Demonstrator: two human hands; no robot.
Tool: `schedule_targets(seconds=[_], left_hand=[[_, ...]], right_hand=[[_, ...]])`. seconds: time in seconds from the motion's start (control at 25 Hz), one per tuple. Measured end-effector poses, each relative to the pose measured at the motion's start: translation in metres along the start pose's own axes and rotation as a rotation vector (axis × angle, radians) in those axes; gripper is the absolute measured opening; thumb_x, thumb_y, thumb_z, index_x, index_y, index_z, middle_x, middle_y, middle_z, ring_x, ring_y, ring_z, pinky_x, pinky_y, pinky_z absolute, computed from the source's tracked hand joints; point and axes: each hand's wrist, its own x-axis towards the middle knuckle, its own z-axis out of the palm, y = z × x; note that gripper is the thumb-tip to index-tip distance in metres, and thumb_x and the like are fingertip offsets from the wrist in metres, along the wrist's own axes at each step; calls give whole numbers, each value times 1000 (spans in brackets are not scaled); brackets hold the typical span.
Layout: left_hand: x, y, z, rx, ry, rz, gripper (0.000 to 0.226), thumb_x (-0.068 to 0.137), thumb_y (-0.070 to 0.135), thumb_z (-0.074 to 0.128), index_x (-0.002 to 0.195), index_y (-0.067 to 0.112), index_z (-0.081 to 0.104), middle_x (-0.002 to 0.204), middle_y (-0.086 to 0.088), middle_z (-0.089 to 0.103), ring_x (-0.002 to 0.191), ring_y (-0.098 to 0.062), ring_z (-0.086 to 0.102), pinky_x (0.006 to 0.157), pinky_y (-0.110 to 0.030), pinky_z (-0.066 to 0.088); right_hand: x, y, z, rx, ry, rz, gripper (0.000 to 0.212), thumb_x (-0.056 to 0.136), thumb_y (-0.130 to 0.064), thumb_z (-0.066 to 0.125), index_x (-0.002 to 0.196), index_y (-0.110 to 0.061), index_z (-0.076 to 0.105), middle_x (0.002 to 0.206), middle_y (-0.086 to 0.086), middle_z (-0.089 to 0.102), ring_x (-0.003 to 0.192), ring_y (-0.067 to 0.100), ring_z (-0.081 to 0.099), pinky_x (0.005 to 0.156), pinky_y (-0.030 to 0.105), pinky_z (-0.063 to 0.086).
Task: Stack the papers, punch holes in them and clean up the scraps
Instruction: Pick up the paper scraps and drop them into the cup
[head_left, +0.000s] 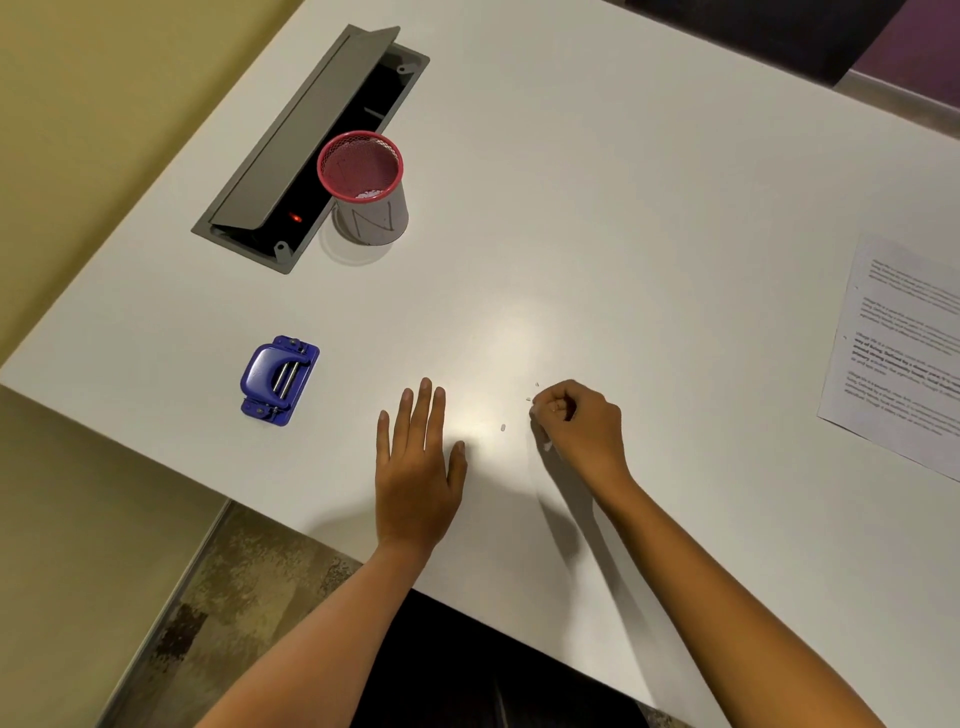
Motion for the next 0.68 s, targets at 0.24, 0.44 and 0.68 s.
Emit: schedule_targets(seconds=[0.24,0.44,0.68], left_hand=[[0,-1,1,4,4,6,59,101,37,32,154,14,23,162,-5,23,151,-21,18,122,-47,19],[0,-1,2,9,10,12,58,101,36,33,154,13,24,162,-5,23,151,-22,19,121,-47,20],[0,-2,4,17,7,15,59,101,36,35,154,14,24,162,-5,23,151,-22,18,121,-47,20]], right_hand=[[-9,4,17,-98,48,-172,15,81,-5,60,73,-12,71,69,-8,68,62,4,58,63,24,49],[-14,2,32,-213,-65,-237,10,85,-13,65,81,-8,73,81,1,71,71,9,62,71,29,54],[-12,-4,41,-569,-106,-252,17,96,-12,48,96,-4,63,99,11,64,87,23,61,79,32,52]])
